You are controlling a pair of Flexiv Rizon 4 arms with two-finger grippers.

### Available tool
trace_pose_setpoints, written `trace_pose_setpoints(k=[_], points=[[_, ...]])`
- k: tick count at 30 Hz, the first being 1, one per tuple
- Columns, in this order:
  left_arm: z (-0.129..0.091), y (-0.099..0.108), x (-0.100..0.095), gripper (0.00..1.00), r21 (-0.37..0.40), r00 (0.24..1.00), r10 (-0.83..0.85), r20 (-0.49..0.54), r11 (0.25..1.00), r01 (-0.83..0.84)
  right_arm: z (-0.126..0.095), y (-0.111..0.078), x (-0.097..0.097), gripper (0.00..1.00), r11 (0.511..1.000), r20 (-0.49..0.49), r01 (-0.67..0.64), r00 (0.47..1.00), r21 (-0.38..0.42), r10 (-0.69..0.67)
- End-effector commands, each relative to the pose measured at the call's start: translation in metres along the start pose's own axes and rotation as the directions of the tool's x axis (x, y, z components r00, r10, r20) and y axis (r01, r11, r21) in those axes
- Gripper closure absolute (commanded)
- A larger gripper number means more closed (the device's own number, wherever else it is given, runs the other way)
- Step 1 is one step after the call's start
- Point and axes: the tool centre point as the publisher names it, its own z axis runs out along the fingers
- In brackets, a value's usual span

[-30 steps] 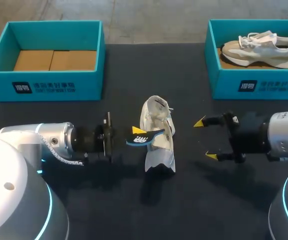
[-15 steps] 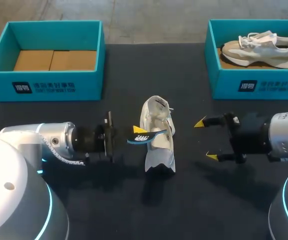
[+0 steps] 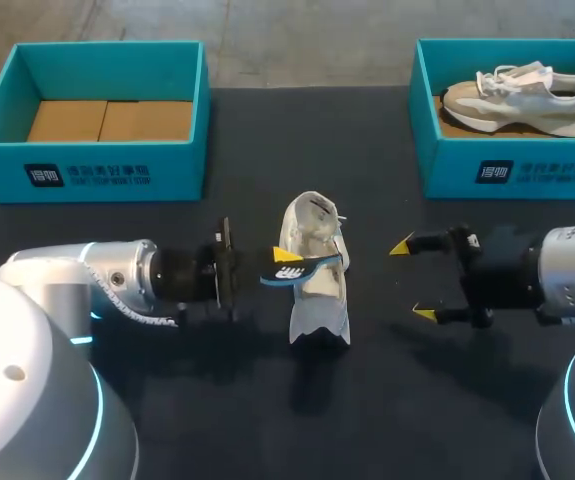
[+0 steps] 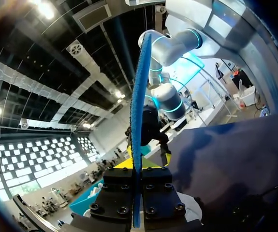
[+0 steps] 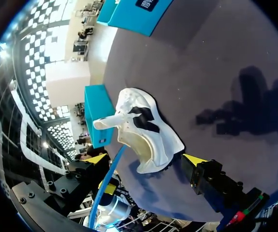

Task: Take the shoe out of the shoebox, open the shoe tongue, remove and reinsert the insole, then place the shoe into the shoebox

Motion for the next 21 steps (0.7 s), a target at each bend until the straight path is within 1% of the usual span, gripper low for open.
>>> trace_pose_setpoints(k=[1,8,16,21], points=[[0.0120,0.0056,-0.0019,1.00,0.016,1.000,0.000,-0.007,1.000,0.000,-0.0031,0.0000,-0.0011,0.00,1.000,-0.002,0.000,1.000,0.001,0.000],[0.0181,0.0058,-0.0022,1.00,0.019,1.000,0.002,-0.025,1.000,-0.001,-0.0069,0.0045,-0.0040,0.00,1.000,-0.006,-0.009,1.000,-0.005,0.009],[0.0183,0.0082,0.0028,1.00,0.009,0.999,-0.013,-0.031,1.000,0.013,-0.0064,0.0054,-0.0066,0.00,1.000,-0.004,-0.014,1.000,-0.002,0.014],[0.0158,0.0138,0.0067,1.00,-0.012,0.999,-0.011,-0.049,1.000,0.010,-0.0038,0.0057,-0.0080,0.00,1.000,-0.001,-0.016,1.000,0.004,0.016]])
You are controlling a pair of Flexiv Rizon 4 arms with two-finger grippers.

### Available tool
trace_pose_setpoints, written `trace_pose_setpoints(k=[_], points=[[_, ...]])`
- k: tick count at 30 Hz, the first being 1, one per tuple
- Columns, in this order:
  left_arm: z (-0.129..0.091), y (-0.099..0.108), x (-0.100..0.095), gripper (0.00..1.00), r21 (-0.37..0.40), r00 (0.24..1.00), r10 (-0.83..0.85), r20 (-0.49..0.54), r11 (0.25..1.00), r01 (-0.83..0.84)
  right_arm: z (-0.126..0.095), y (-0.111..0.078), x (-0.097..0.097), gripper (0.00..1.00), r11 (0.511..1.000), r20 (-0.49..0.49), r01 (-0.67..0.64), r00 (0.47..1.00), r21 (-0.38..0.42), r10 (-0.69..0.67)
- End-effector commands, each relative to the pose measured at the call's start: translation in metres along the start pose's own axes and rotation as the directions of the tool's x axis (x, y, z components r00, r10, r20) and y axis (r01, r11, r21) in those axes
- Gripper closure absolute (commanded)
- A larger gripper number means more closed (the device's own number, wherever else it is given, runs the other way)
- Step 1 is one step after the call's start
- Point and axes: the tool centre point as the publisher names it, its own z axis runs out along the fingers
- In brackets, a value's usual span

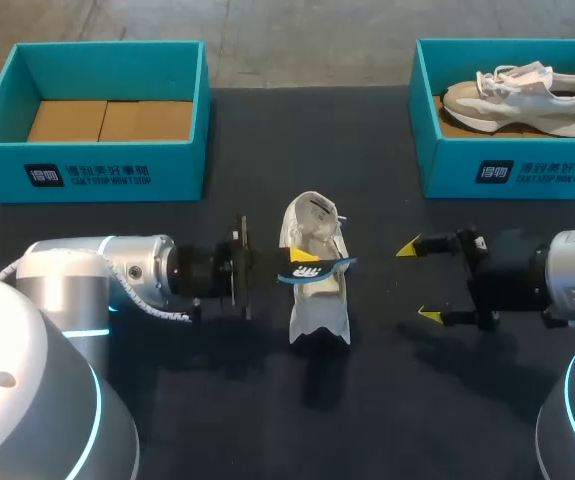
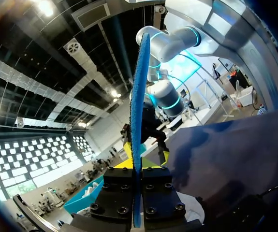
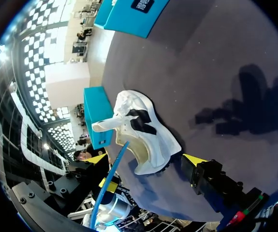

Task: Take the shoe out of the shoebox, open the shoe tongue, remove and reinsert the insole, then place the shoe into the shoebox

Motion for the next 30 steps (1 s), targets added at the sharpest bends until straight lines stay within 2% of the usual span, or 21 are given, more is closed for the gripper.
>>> trace_pose_setpoints(k=[1,30], points=[[0.000,0.001,0.001,1.00,-0.003,1.000,-0.002,-0.003,1.000,0.002,0.001,-0.001,0.000,0.00,1.000,0.001,-0.001,1.000,0.003,0.001],[-0.012,0.036,0.005,1.00,-0.061,1.000,-0.008,-0.021,0.998,0.006,0.009,0.006,-0.003,0.00,1.000,0.012,-0.015,1.000,0.009,0.014]])
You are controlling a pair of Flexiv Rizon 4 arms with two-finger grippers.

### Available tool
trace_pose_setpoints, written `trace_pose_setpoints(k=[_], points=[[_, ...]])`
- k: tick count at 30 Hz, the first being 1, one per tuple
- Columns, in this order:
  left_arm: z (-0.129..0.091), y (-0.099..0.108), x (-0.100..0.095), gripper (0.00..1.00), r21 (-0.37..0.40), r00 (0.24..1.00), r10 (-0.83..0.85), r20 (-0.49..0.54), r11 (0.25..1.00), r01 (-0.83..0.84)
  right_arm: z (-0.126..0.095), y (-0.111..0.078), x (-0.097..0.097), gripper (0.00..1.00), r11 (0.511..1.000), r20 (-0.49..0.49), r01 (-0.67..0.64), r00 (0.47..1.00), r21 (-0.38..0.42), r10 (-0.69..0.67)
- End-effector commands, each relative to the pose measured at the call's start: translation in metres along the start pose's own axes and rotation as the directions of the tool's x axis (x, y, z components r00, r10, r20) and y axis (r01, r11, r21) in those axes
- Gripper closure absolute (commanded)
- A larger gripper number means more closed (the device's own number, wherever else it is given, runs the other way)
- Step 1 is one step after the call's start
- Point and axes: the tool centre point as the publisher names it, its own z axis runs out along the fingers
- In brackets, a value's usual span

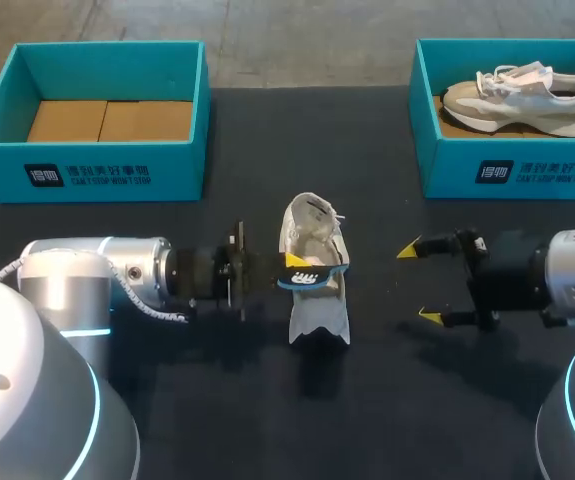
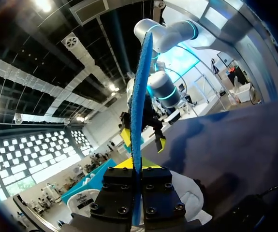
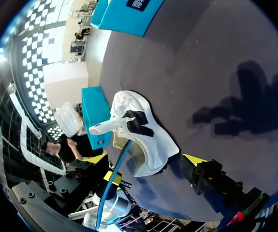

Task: Take the shoe out of the shoebox, open the shoe tongue, remove and reinsert the insole, then place the shoe into the shoebox

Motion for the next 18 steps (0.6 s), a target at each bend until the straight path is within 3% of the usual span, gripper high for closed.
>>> trace_pose_setpoints(k=[1,18], points=[[0.001,0.005,-0.001,1.00,-0.006,1.000,0.003,-0.006,1.000,-0.003,0.004,0.000,0.002,0.00,1.000,0.004,-0.001,1.000,-0.003,0.001],[0.004,0.032,-0.001,1.00,-0.048,1.000,0.024,0.001,0.999,-0.024,0.006,0.007,0.002,0.00,1.000,0.006,-0.009,1.000,-0.002,0.009]])
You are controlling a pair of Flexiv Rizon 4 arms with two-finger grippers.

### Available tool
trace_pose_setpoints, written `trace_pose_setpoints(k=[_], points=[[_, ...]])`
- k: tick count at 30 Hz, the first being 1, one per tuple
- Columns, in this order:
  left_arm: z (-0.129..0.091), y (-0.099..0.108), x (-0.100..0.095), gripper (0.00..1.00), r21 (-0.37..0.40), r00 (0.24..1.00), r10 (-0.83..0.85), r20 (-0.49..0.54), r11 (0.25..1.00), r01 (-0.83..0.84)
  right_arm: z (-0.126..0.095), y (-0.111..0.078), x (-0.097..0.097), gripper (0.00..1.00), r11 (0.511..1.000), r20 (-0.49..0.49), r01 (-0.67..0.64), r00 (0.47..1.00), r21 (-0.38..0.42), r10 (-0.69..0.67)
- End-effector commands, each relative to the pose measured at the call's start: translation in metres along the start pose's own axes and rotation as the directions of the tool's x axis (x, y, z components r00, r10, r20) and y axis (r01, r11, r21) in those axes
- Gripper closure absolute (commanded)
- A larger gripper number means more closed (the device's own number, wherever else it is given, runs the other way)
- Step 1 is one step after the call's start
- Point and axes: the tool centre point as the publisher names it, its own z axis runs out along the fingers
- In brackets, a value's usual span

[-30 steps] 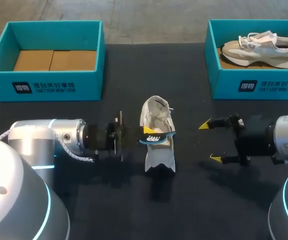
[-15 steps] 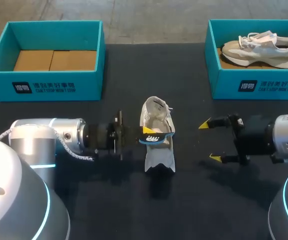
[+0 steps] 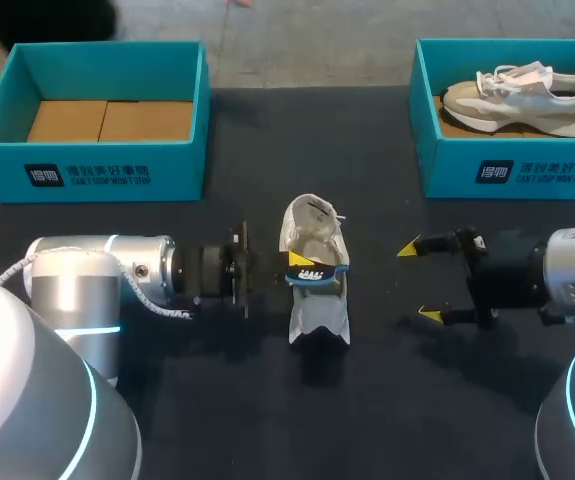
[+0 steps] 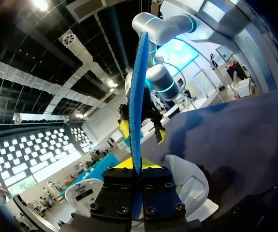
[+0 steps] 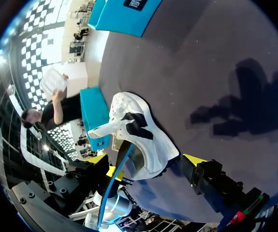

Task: Take the shoe out of the shoebox, open the shoe tongue, remove and reinsert the insole, then place the shoe into the shoebox

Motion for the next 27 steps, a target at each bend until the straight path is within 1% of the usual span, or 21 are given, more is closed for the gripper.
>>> trace_pose_setpoints(k=[1,8,10,13,17,19,25,27], points=[[0.003,0.008,0.001,1.00,-0.005,1.000,0.008,0.009,1.000,-0.008,0.002,0.000,0.004,0.00,1.000,0.004,0.001,1.000,-0.003,-0.001],[0.005,0.012,0.000,1.00,-0.005,1.000,0.012,0.021,1.000,-0.012,0.012,-0.005,0.006,0.00,1.000,-0.010,0.016,1.000,0.015,-0.016],[0.005,0.014,-0.001,1.00,-0.006,1.000,0.014,0.026,1.000,-0.014,0.015,-0.009,0.007,0.00,0.999,-0.027,0.035,0.999,0.024,-0.034],[0.004,0.016,-0.001,1.00,-0.009,0.999,0.016,0.032,1.000,-0.016,0.019,-0.014,0.009,0.00,0.996,-0.056,0.075,0.996,0.043,-0.072],[0.004,0.016,0.000,1.00,-0.007,0.999,0.016,0.035,1.000,-0.016,0.022,-0.019,0.012,0.00,0.991,-0.067,0.120,0.991,0.060,-0.116],[0.003,0.015,0.001,1.00,-0.004,0.999,0.016,0.034,1.000,-0.016,0.023,-0.021,0.013,0.00,0.984,-0.088,0.165,0.983,0.071,-0.158],[0.001,0.016,0.004,1.00,-0.007,0.999,0.012,0.032,1.000,-0.012,0.021,-0.021,0.017,0.00,0.965,-0.103,0.252,0.964,0.068,-0.245],[0.000,0.016,0.003,1.00,-0.009,0.999,0.012,0.033,1.000,-0.011,0.021,-0.021,0.019,0.00,0.963,-0.098,0.261,0.962,0.065,-0.254]])
